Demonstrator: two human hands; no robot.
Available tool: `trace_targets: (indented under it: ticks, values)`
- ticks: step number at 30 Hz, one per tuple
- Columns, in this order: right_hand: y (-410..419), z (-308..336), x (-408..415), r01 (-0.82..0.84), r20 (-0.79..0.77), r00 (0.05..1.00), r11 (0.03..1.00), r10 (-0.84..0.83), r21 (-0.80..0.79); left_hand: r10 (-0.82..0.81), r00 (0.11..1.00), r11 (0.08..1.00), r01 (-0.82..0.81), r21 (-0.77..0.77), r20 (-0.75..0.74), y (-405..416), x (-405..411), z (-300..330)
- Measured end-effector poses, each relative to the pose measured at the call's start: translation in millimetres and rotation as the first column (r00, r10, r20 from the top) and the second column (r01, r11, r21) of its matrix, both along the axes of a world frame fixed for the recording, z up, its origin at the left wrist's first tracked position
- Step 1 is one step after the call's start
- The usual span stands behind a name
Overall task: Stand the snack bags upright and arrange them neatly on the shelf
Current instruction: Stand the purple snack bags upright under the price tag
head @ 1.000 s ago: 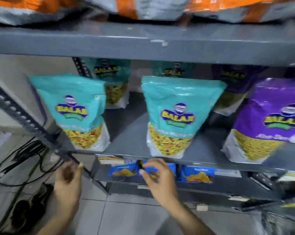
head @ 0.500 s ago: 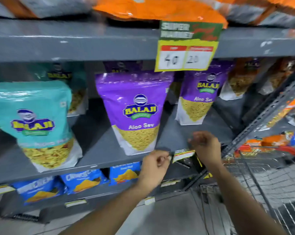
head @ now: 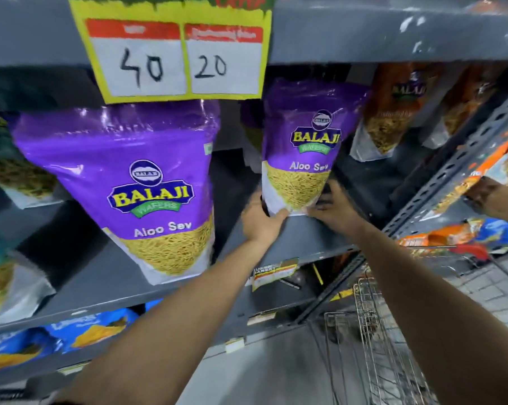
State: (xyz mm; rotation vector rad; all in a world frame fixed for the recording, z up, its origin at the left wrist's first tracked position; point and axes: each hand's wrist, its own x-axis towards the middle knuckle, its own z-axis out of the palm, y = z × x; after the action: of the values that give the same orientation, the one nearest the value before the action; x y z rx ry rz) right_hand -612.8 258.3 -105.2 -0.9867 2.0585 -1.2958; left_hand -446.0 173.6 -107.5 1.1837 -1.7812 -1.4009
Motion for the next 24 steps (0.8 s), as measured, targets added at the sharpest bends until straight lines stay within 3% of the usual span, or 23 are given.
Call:
trace_targets:
  ticks: [19, 24]
  values:
    - [82, 1, 27, -0.072, 0.075, 0.994, 0.993, 0.079, -0.092, 0.041, 0.999, 0.997, -0.043, -0.058, -0.034, 66, 28, -11]
    - [88, -4, 42, 0.049, 0.119, 0.992, 0.987, -0.03, -0.155, -0.019, 0.998, 1.0, 0.018, -0.026, -0.066, 68, 35, -7]
